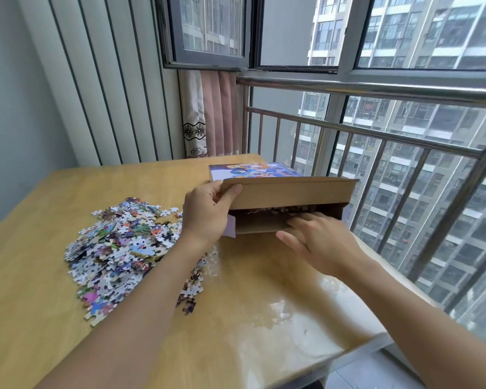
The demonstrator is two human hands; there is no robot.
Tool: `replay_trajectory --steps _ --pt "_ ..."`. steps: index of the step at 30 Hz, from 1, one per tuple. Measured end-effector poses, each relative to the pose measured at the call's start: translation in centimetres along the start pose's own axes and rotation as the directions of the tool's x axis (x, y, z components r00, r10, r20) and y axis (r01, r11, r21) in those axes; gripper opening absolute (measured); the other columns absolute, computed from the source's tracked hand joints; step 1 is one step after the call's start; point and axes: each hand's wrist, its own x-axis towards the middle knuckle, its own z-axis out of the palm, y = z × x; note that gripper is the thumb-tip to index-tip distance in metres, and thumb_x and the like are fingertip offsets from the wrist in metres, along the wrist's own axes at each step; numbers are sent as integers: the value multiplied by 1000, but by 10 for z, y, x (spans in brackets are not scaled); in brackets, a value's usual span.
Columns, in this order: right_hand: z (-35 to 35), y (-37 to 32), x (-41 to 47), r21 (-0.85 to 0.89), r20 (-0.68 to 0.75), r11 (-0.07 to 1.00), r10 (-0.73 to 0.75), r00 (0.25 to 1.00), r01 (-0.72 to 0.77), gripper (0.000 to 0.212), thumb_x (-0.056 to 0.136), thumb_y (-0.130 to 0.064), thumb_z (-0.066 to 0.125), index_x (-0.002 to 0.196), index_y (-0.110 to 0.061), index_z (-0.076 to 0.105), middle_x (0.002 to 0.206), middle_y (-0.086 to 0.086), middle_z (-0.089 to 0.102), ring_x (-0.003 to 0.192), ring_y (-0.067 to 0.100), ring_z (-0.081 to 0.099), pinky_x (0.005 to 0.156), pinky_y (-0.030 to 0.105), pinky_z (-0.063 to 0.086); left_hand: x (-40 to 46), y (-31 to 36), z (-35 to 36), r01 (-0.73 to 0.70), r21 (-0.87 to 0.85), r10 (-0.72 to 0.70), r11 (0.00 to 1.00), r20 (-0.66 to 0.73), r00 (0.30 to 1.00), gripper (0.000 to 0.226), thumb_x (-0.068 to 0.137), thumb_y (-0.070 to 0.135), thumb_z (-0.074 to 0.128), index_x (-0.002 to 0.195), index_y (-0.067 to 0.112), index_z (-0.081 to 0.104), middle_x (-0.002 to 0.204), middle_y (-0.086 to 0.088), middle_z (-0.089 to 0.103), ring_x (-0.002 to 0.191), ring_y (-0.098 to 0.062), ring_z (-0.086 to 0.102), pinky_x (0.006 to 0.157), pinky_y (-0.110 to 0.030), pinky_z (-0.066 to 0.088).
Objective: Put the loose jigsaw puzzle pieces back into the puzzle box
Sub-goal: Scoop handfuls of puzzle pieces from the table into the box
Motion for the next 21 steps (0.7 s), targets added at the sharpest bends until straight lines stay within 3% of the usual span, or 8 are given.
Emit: replay_trajectory --steps 5,9,11,13,16,18,21 --pt "9 14 8 2 139 990 143 980 -145 80 87 -82 8 112 -27 61 119 0 67 113 25 58 86 38 48 -4 4 2 16 -19 -15 1000 42 999 23 94 36 67 107 21 77 92 -3 76 90 -28 66 79 -48 55" --pt "5 7 20 58 306 969 211 928 -239 75 91 -79 25 131 -24 56 135 6 60 127 29 50 102 41 43 -9 0 8 14 -8 -13 1000 60 998 26 93 38 68 101 16 78 91 -11 76 84 -32 66 77 -50 55" --pt "-3 -7 17 11 294 982 177 939 -188 62 93 -69 42 132 -23 54 134 5 60 125 29 52 98 39 45 -12 -5 8 17 -11 -16 1000 76 997 27 92 40 68 96 15 78 90 -15 74 75 -27 62 75 -50 53" --pt "-12 -29 8 9 222 996 86 971 -91 46 95 -60 49 124 -25 59 123 -2 65 115 25 59 83 36 49 -18 -9 6 51 6 -51 999 118 992 29 92 41 68 94 14 78 90 -16 74 72 -22 58 73 -49 53" --pt "-22 -63 -6 330 82 942 -92 992 60 28 96 -48 48 106 -29 66 96 -11 71 91 19 67 72 37 55 -30 -17 0 115 44 -122 992 274 954 25 92 38 67 90 15 78 85 -8 76 74 -14 63 76 -47 56" --pt "-28 -77 -8 562 67 813 -231 971 155 21 95 -33 50 94 -25 69 81 -10 69 75 15 65 67 39 55 -36 -20 -10 131 42 -137 990 410 902 13 94 20 67 89 21 79 83 6 77 80 -11 70 82 -40 58" --pt "-43 -91 1 731 38 657 -306 951 183 21 90 -7 59 95 -18 75 75 -3 71 67 16 66 67 39 57 -33 -12 -40 117 44 -121 992 566 816 19 90 10 72 102 24 76 98 8 77 97 -10 72 92 -35 56"
